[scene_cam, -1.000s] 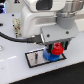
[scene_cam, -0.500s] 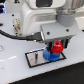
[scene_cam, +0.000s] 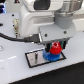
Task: Insert the blue gear onto the right peg, followed by the red gear
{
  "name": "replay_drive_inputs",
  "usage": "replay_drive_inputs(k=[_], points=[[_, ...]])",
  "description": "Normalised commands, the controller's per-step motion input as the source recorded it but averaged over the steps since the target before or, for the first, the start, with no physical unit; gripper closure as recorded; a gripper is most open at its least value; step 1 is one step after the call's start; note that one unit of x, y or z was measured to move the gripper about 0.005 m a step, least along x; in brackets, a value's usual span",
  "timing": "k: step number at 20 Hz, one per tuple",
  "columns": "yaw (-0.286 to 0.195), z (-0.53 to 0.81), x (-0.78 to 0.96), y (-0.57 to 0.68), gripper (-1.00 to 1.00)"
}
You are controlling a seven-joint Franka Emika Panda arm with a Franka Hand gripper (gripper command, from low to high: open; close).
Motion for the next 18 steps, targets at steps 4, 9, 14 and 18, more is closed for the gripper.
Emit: replay_drive_inputs(k=[4, 9, 14, 18], points=[[0.0, 0.36, 0.0, 0.0, 1.0], [0.0, 0.12, 0.01, -0.02, 1.0], [0.0, -0.14, 0.1, -0.13, 1.0], [0.0, -0.23, 0.14, -0.14, 1.0]])
